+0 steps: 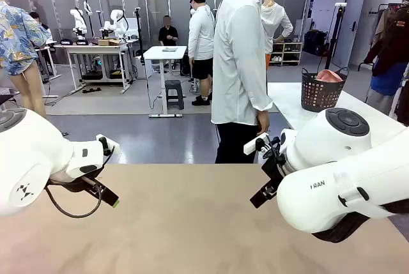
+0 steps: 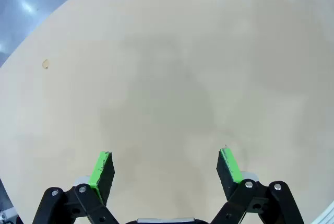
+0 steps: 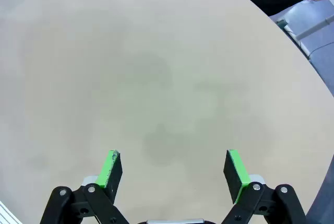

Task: Fold the towel.
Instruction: Grab the top end of the 100 cm Hotel Towel extended by the human.

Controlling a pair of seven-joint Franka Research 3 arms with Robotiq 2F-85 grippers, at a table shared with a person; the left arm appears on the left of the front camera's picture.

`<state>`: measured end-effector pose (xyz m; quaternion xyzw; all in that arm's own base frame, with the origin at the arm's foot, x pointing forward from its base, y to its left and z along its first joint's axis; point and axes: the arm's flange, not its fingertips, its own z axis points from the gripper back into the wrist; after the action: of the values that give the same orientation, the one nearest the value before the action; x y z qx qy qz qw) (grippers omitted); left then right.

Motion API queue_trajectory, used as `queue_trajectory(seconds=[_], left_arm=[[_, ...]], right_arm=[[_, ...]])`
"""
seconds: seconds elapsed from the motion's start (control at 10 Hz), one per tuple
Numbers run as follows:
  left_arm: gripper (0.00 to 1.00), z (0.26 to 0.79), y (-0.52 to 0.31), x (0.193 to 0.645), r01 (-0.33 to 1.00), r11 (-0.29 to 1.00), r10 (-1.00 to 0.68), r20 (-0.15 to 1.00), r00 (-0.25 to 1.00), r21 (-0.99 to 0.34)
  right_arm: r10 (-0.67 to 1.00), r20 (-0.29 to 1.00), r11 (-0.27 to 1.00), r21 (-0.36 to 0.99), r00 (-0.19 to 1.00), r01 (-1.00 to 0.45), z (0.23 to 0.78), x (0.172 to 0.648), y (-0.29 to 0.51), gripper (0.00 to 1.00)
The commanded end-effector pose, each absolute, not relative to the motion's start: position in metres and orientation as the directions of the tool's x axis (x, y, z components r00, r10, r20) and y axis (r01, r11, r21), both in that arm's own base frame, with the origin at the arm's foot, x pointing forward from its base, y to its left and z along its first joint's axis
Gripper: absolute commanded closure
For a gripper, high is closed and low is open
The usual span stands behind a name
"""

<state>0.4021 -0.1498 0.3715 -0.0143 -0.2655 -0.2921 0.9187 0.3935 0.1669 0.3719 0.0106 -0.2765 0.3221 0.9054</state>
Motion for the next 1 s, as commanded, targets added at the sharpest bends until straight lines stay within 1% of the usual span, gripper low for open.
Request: queue_trajectory(seconds=[0.0, 0.9], left_arm=[[0.0, 0.3716, -0.1502, 0.4018, 0.544, 0.829, -0.529, 0.496, 0.688, 0.129], [0.0, 0.3715, -0.1503, 0.4019, 0.545, 0.828, -0.53, 0.496, 0.688, 0.129]], right_arm=[[0.577, 0.507, 0.792, -0.159, 0.64, -0.589, 0.3719, 0.3936, 0.1669, 0.0], [0.579, 0.507, 0.791, -0.16, 0.638, -0.59, 0.3719, 0.3935, 0.167, 0.0]])
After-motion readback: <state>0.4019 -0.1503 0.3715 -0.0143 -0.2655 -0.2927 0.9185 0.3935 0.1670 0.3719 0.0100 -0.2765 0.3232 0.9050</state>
